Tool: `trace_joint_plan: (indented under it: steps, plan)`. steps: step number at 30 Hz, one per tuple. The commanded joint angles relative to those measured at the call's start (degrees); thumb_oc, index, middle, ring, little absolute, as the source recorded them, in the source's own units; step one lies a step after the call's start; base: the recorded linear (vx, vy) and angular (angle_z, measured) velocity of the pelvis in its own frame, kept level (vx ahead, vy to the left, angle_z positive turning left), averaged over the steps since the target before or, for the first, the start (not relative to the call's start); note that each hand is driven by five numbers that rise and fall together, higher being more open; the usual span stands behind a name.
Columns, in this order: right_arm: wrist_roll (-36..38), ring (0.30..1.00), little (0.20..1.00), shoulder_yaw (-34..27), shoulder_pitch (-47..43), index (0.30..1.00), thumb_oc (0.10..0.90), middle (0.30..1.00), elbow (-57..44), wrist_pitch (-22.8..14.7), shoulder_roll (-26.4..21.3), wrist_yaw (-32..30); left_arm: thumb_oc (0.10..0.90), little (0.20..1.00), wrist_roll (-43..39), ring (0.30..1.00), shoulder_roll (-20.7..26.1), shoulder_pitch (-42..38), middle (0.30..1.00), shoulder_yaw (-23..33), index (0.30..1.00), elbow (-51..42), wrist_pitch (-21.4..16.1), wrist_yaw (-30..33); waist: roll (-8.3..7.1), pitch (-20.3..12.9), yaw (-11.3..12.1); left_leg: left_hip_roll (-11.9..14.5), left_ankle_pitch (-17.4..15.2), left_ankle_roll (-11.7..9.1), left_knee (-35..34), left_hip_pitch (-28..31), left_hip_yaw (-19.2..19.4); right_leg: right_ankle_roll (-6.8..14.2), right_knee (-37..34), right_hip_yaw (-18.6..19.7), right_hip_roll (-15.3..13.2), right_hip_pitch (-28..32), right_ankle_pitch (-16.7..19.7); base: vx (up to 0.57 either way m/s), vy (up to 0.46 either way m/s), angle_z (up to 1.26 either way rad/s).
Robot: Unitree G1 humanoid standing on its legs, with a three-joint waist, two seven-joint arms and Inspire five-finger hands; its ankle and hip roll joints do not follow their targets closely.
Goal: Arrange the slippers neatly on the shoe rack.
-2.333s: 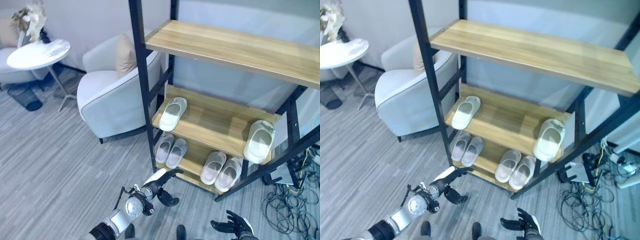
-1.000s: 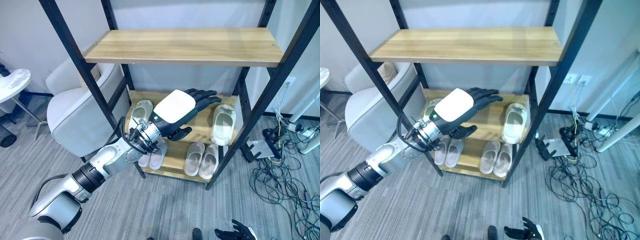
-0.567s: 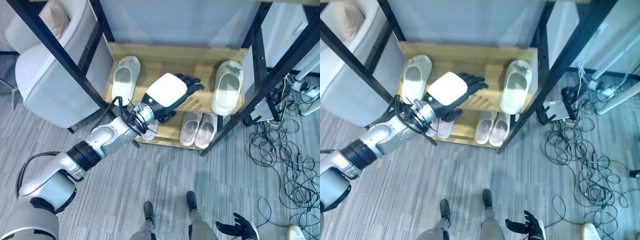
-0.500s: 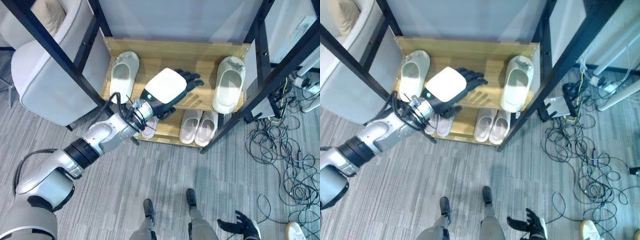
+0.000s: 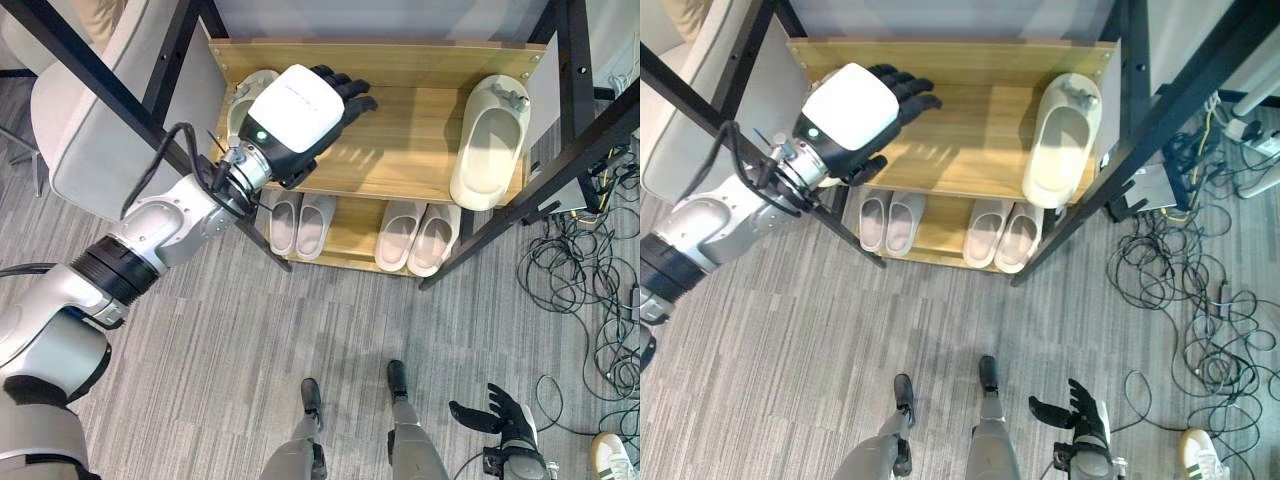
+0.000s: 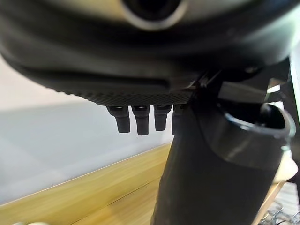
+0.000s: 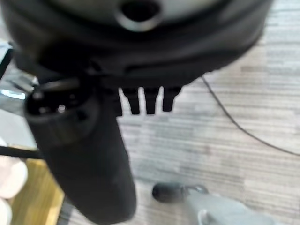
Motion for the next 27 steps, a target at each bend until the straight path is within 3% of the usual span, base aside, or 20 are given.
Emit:
trace_joint_plan:
  steps: [1,8,15,27]
  plan:
    - [2.26,0.9,0.9,-3.68,1.59,0.9,0.8,0.9,-2.09,-2.44,-3.43,-2.47,0.8,0.9,0.16,0.9,3.27,-6.76,0.9,4.28,0.9,2.22,1.47,5.17,-1.28,0.2,0.08,-3.69,-4.56,0.42,0.14,-0.37,-3.55,4.96,0.26,-0.88,-1.62,4.17,-5.86,0.0,0.0,0.0]
    - [3.64,0.9,0.9,-4.51,1.04,0.9,0.8,0.9,-1.86,-2.91,-3.39,-2.68,0.8,0.9,1.25,0.9,5.36,-9.73,0.9,3.24,0.9,6.99,3.31,6.47,-1.7,1.11,0.07,-3.82,-4.26,0.3,0.14,-1.84,-3.55,5.35,0.26,-1.05,-2.0,2.72,-5.28,-0.01,0.012,0.04]
    - [2.44,0.9,0.9,-2.87,0.97,0.9,0.8,0.9,-2.82,-2.92,-2.53,-2.85,0.8,0.9,1.15,0.9,4.5,-14.05,0.9,0.6,0.9,11.18,4.25,7.44,-1.89,1.82,-0.26,-3.82,-4.14,0.36,0.14,-2.89,-3.62,5.61,0.26,-0.91,-2.13,1.67,-4.9,0.0,0.01,0.0]
    - [1.06,0.9,0.9,-1.57,1.78,0.9,0.8,0.9,-4.2,-2.75,-2.32,-2.55,0.8,0.9,2.16,0.9,5.86,-18.12,0.9,-2.36,0.9,10.79,4.66,7.26,-2.18,0.94,-0.27,-3.82,-4.59,0.45,0.14,-3.05,-3.85,5.89,0.26,-1.35,-2.42,1.44,-5.1,0.0,0.0,0.0]
